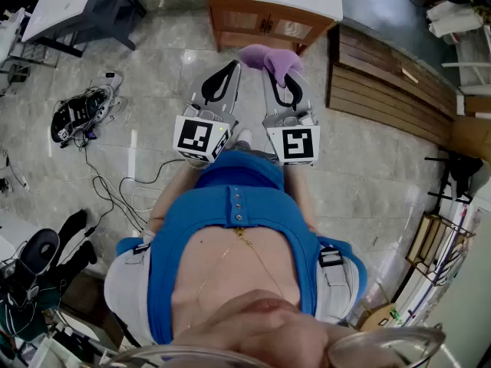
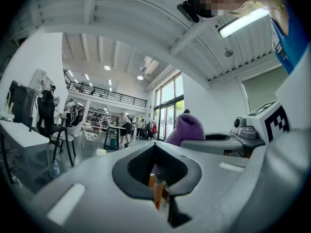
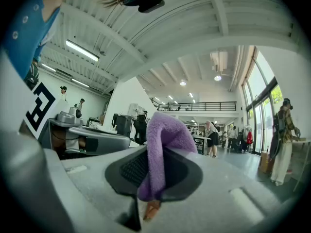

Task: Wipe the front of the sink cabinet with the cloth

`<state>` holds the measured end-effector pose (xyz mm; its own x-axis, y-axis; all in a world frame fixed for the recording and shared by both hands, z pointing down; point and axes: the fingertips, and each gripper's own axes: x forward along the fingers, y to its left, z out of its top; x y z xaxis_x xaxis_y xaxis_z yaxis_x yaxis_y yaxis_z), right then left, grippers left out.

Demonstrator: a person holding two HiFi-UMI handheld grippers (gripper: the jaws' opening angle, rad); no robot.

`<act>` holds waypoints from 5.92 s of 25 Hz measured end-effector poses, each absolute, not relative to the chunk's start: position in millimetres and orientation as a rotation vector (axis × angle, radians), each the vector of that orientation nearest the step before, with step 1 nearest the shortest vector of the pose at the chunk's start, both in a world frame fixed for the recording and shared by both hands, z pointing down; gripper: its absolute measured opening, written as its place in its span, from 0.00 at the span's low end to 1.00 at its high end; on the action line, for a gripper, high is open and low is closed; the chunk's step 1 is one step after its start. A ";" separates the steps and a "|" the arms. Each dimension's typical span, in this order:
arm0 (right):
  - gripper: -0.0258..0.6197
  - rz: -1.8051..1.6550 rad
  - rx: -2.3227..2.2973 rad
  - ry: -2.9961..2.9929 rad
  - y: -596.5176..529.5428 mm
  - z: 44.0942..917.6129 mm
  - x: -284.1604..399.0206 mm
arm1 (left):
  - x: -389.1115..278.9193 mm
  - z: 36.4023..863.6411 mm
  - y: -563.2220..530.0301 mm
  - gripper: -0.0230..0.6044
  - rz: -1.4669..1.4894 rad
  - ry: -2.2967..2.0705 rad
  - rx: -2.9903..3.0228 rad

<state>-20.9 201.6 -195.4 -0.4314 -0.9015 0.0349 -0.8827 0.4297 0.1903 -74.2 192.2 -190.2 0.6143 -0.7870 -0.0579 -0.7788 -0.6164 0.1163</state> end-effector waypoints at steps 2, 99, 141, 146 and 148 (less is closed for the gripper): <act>0.13 -0.222 1.608 -2.584 200.8 -194.0 -17.3 | -70.9 -189.7 191.9 0.03 -0.169 -1.333 2.751; 0.13 -0.250 1.518 -2.720 -134.6 222.5 32.4 | -151.5 297.3 -186.2 0.03 -0.091 -1.539 2.607; 0.13 -0.198 1.267 -2.468 -212.4 330.3 71.8 | -158.7 356.9 -130.6 0.03 -0.239 -1.410 2.796; 0.13 -0.177 1.260 -2.540 -216.1 331.9 69.4 | -159.2 363.7 -149.1 0.03 -0.255 -1.422 2.765; 0.13 -0.190 1.269 -2.567 -216.7 330.6 69.4 | -159.3 364.8 -149.9 0.03 -0.242 -1.415 2.788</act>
<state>69.4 -216.7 330.6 -0.5793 -0.7945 0.1821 -0.7589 0.6073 0.2350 -159.3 -149.9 364.8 0.5810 -0.8027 -0.1345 -0.8017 -0.5929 0.0750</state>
